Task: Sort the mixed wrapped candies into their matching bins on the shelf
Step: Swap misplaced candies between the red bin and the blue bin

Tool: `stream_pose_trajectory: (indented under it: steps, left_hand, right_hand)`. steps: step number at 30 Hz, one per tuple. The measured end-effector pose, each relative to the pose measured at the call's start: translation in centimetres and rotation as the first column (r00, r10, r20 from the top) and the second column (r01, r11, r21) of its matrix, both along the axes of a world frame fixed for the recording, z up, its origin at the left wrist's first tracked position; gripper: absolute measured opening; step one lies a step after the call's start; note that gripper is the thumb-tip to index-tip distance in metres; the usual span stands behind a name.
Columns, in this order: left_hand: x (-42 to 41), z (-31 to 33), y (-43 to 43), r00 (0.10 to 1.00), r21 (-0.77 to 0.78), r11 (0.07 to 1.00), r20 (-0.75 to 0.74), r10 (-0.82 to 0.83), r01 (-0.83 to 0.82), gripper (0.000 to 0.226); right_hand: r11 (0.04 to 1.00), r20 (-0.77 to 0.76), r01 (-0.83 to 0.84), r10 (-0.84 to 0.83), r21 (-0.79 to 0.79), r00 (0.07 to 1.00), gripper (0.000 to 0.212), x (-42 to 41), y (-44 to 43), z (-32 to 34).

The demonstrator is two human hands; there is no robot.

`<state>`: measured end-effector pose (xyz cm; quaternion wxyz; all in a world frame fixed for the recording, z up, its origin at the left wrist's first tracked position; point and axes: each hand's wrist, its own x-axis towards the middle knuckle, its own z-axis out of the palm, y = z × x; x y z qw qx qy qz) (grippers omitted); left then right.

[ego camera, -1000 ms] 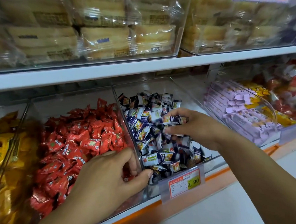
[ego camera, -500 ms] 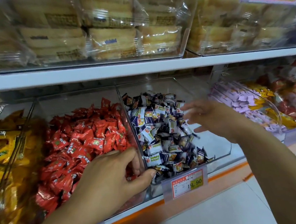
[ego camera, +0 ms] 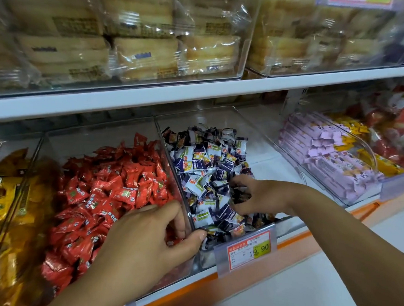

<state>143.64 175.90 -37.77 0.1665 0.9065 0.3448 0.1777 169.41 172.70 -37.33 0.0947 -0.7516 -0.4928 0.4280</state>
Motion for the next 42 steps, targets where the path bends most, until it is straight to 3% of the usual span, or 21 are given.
stream_pose_trajectory:
  steps: [3,8,12,17,20,24,27,30,34,38,39,42]
  left_hand:
    - [0.1,0.1,-0.1,1.000,-0.005,1.000,-0.011,-0.004,0.004,0.053]
    - [0.2,0.3,-0.2,1.000,-0.011,1.000,-0.004,-0.013,0.013,0.050]
    - [0.0,0.1,-0.1,1.000,-0.003,1.000,0.002,-0.014,0.014,0.051]
    - [0.0,0.0,-0.1,1.000,0.002,1.000,0.013,-0.015,0.015,0.051]
    - [0.1,0.1,-0.1,1.000,0.007,1.000,-0.003,-0.003,0.003,0.056]
    - [0.0,0.2,-0.2,1.000,-0.004,1.000,0.015,-0.010,0.010,0.053]
    - [-0.1,0.3,-0.2,1.000,0.024,0.999,0.019,-0.023,0.023,0.047]
    - [-0.1,0.2,-0.1,1.000,0.017,1.000,0.006,-0.022,0.021,0.047]
    - [0.1,0.4,-0.1,1.000,0.004,1.000,-0.006,-0.023,0.023,0.046]
    - [0.2,0.7,-0.2,0.999,-0.023,1.000,-0.025,-0.022,0.022,0.047]
    - [0.2,0.7,-0.2,0.999,-0.023,0.999,-0.024,-0.023,0.022,0.046]
    - [0.2,0.7,-0.3,0.999,-0.035,0.999,-0.037,-0.023,0.022,0.048]
  right_hand:
    - [0.999,-0.097,-0.024,0.021,-0.029,0.995,0.088,0.2,-0.1,0.1]
    - [0.998,-0.071,-0.055,0.054,-0.024,0.996,0.089,-0.1,-0.1,0.2]
    - [0.997,-0.073,0.025,-0.019,0.079,0.997,0.076,-0.1,-0.2,0.4]
    - [0.954,-0.234,0.153,-0.093,0.256,0.968,0.042,0.1,-0.3,0.8]
    - [0.872,-0.341,0.271,-0.130,0.407,0.931,0.034,0.0,0.0,2.3]
    - [0.748,-0.454,0.385,-0.125,0.541,0.882,0.045,-1.2,1.3,4.2]
    - [0.786,-0.485,0.329,-0.042,0.523,0.873,0.056,-2.5,2.1,4.0]
    - [0.839,-0.438,0.256,-0.025,0.480,0.899,0.039,-2.3,1.9,3.6]
    - [0.834,-0.316,0.229,-0.070,0.502,0.946,0.022,0.0,0.5,4.0]
    - [0.915,-0.027,-0.027,0.042,0.403,0.999,0.044,-0.6,-1.1,3.9]
    - [0.913,0.077,-0.106,0.082,0.393,0.994,0.049,-1.4,-1.3,3.7]
    - [0.781,0.282,-0.208,0.043,0.589,0.958,0.043,-3.5,-0.7,1.9]
